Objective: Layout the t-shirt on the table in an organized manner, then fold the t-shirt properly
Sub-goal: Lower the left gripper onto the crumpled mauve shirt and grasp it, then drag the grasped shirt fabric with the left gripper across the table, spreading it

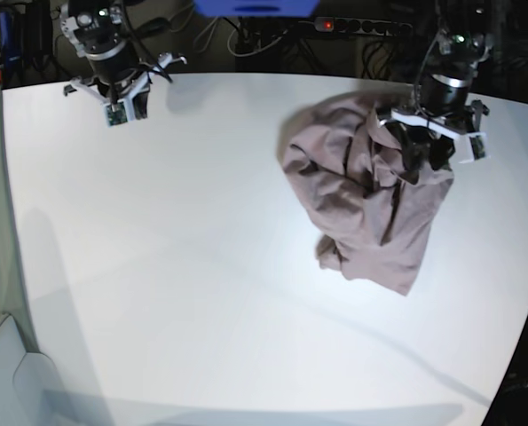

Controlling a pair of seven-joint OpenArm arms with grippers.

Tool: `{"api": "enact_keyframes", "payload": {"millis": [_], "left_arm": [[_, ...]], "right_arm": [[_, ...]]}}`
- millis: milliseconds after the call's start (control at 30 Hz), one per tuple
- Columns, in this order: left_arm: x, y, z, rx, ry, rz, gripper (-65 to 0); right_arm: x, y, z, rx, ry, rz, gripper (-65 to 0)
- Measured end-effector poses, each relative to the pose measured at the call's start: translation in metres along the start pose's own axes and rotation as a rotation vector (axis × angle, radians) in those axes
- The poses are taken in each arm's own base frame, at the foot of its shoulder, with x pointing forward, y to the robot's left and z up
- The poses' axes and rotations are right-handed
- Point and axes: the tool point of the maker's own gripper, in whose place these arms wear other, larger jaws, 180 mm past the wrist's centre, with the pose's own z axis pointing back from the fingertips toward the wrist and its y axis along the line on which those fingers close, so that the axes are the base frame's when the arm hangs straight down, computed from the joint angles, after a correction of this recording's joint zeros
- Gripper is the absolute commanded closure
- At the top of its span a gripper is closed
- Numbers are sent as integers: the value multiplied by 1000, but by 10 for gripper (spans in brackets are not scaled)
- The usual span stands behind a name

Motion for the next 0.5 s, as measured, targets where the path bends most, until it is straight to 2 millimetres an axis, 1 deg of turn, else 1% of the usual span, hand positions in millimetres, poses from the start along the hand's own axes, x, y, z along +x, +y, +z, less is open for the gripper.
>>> {"api": "enact_keyframes", "payload": {"millis": [67, 133, 167, 300, 500], "left_arm": [[1, 0, 0, 7, -11, 16, -256], [-5, 0, 2, 13, 12, 15, -256], [-5, 0, 2, 13, 12, 15, -255], [0, -2, -2, 5, -6, 17, -255], [-10, 2, 2, 20, 20, 19, -255]], "right_arm": [[1, -5, 0, -3, -1, 22, 0], [0, -7, 0, -6, 0, 32, 0], [0, -8, 0, -7, 2, 32, 0], [1, -8, 0, -9, -2, 32, 0], [1, -9, 0, -9, -1, 32, 0]]}}
